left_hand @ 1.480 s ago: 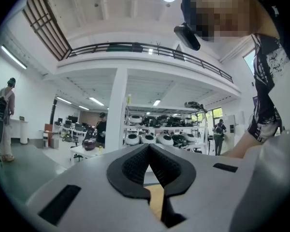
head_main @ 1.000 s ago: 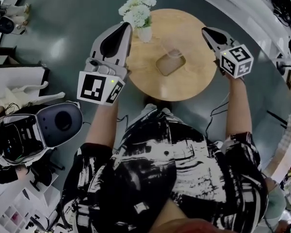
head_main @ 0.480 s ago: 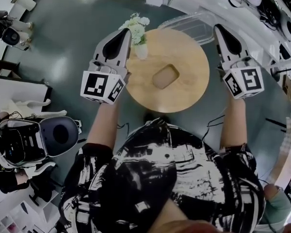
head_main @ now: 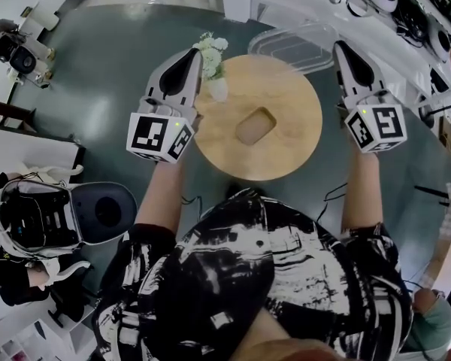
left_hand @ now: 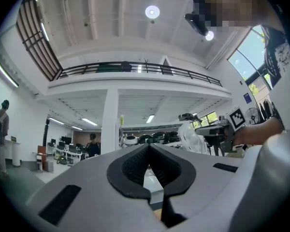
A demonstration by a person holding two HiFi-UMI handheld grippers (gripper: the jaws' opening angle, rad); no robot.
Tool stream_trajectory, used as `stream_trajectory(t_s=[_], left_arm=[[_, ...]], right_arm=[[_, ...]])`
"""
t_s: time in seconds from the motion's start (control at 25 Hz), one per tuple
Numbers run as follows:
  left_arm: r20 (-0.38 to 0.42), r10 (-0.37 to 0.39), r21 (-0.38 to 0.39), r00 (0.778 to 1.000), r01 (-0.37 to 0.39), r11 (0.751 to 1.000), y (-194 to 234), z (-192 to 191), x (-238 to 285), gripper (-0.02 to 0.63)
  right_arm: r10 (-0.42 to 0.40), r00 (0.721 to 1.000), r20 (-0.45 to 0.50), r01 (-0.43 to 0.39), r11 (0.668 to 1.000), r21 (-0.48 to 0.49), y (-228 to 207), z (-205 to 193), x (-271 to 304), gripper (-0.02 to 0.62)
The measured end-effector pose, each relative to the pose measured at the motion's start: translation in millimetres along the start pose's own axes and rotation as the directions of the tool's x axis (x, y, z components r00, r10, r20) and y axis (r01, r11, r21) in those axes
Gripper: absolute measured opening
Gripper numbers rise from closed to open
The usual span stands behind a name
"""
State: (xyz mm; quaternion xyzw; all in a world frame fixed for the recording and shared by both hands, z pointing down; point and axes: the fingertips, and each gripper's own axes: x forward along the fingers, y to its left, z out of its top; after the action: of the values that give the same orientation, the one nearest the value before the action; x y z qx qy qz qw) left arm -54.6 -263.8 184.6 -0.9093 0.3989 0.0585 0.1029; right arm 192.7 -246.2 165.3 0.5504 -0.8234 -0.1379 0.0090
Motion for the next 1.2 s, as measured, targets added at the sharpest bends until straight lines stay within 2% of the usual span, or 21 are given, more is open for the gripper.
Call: stream_trajectory(t_s=[0.32,1.2], left_arm=[[-0.007,-0.002,0.004,1.000,0.002,1.000,-2,6,6,0.000],[0.000,0.006,-0.008,1.000,-0.006,1.000,-1,0,2,0.000]], right_arm=[[0.008,1.000,-0.014,-0.008,0.999,0.043,-2,-8,3,0.015],[0.024,1.000,-0.006,-0.023,0.998,0.052,5,-12,8,0.015]])
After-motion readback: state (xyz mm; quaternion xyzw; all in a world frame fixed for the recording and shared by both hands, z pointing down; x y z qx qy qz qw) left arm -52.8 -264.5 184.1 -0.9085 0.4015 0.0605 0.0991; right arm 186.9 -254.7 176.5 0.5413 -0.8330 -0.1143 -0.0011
